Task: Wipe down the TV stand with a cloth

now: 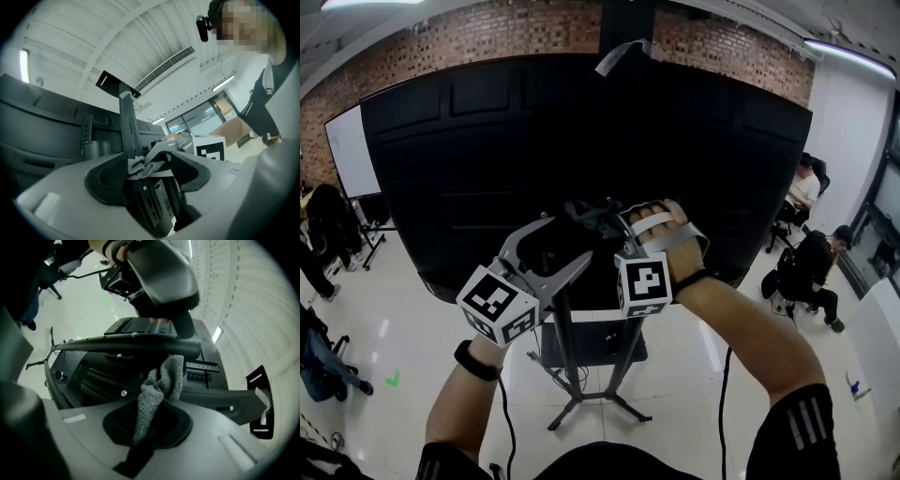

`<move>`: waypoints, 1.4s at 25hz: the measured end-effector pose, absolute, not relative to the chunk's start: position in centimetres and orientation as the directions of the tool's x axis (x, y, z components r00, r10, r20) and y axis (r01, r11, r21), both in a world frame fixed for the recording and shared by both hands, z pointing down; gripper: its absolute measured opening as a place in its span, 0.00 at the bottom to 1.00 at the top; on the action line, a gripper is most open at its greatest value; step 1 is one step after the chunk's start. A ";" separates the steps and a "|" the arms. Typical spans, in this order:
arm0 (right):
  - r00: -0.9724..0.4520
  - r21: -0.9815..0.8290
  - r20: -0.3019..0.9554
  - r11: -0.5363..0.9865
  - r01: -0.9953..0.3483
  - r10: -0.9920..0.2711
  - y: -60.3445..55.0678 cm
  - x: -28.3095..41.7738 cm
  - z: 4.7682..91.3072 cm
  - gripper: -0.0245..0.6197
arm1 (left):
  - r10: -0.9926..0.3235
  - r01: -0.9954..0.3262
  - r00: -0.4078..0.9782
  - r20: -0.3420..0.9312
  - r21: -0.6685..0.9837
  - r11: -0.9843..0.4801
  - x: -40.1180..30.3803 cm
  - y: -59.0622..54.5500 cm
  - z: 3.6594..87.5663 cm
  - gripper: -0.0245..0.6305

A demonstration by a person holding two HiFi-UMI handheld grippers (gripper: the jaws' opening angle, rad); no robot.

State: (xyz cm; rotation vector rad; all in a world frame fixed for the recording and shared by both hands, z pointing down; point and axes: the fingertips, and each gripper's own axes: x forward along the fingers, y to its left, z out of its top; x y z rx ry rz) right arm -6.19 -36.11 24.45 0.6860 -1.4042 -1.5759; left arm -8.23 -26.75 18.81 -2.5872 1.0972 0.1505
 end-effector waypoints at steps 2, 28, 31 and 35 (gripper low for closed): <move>-0.441 0.962 0.159 0.037 0.271 -0.883 -36.2 -6.2 25.8 0.08 | -0.682 -0.715 0.698 -0.218 -0.256 -0.651 -8.4 -26.7 19.8 0.52; -0.401 0.916 0.322 0.176 0.360 -0.857 -35.9 -6.5 42.2 0.08 | -0.719 -0.726 0.688 -0.096 -0.080 -0.683 -7.6 -27.6 32.9 0.52; -0.400 0.909 0.350 0.204 0.364 -0.847 -35.8 -6.4 43.2 0.08 | -0.725 -0.730 0.683 -0.086 -0.067 -0.680 -7.6 -27.7 33.4 0.52; -0.446 0.926 0.358 0.249 0.284 -0.820 -34.7 -6.5 42.7 0.08 | -0.724 -0.729 0.684 -0.093 -0.061 -0.681 -7.5 -27.6 33.9 0.52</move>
